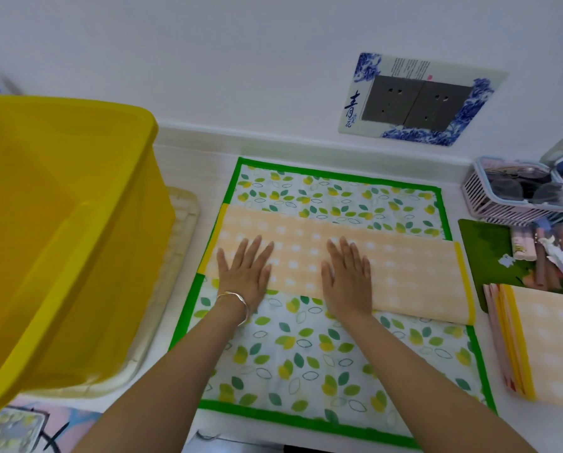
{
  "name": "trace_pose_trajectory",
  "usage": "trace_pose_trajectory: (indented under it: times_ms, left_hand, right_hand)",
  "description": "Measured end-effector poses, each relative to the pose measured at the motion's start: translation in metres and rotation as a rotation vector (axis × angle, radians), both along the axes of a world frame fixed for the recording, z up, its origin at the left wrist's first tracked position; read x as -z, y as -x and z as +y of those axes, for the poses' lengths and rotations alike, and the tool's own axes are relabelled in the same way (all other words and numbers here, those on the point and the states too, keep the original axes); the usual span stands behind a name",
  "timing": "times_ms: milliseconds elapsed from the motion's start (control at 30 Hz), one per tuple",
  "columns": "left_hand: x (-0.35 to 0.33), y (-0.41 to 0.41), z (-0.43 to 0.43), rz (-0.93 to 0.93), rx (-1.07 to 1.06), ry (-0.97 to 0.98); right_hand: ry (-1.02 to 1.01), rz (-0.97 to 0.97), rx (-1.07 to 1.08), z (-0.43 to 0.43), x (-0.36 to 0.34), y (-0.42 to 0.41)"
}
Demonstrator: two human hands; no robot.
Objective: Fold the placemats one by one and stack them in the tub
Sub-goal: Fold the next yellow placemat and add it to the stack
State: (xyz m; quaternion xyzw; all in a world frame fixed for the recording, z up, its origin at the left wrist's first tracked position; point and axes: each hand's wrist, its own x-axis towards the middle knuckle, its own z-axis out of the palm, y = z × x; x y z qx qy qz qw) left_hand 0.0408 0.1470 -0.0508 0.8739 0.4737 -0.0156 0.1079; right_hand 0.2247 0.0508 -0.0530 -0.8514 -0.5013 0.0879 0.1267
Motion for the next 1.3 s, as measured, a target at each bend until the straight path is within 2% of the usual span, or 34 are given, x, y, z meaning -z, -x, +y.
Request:
trace_pose_trajectory:
  times_ms: [200,300,367,467,533,567,667,733,833,967,1033,1100,1200,1300]
  left_hand:
    - [-0.003,0.016,0.006,0.038,-0.012,0.027]
    - [-0.012,0.008,0.009,0.082,-0.028,0.075]
    - [-0.020,-0.002,0.012,0.058,-0.054,0.056]
    - [-0.029,-0.026,0.015,-0.035,-0.008,0.012]
    - [-0.034,-0.048,0.020,-0.056,0.061,0.005]
    - [-0.036,-0.059,0.023,-0.042,0.091,0.007]
    - [-0.038,-0.089,0.031,0.039,0.160,0.023]
    - [-0.037,-0.101,0.038,0.092,0.181,0.024]
    - [-0.035,-0.104,0.051,0.121,0.165,0.016]
    - [-0.037,-0.099,0.058,0.031,0.070,0.067]
    - [-0.042,-0.095,0.058,0.011,0.034,0.072]
    - [-0.047,-0.087,0.059,0.053,0.023,0.087]
    - [-0.054,-0.070,0.059,0.097,0.022,0.211]
    - [-0.057,-0.052,0.047,-0.043,0.038,0.327]
  right_hand:
    - [0.065,0.020,-0.008,-0.001,-0.002,-0.003]
    - [0.072,0.174,-0.013,0.002,-0.012,-0.010]
    - [-0.009,0.433,0.057,0.002,-0.033,-0.013]
    - [-0.167,1.003,0.281,-0.012,-0.069,-0.012]
    - [-0.133,1.380,0.398,-0.025,-0.082,-0.012]
    - [-0.069,1.507,0.430,-0.032,-0.084,-0.012]
    - [0.124,1.691,0.488,-0.053,-0.081,-0.012]
    - [0.169,1.777,0.521,-0.067,-0.076,-0.012]
    - [0.152,1.852,0.582,-0.082,-0.067,-0.014]
    - [0.080,1.961,0.640,-0.084,-0.061,-0.021]
    - [0.070,1.953,0.635,-0.082,-0.061,-0.023]
    - [0.059,1.859,0.604,-0.080,-0.062,-0.024]
    - [-0.010,1.654,0.564,-0.080,-0.063,-0.027]
    - [-0.121,1.475,0.560,-0.078,-0.064,-0.036]
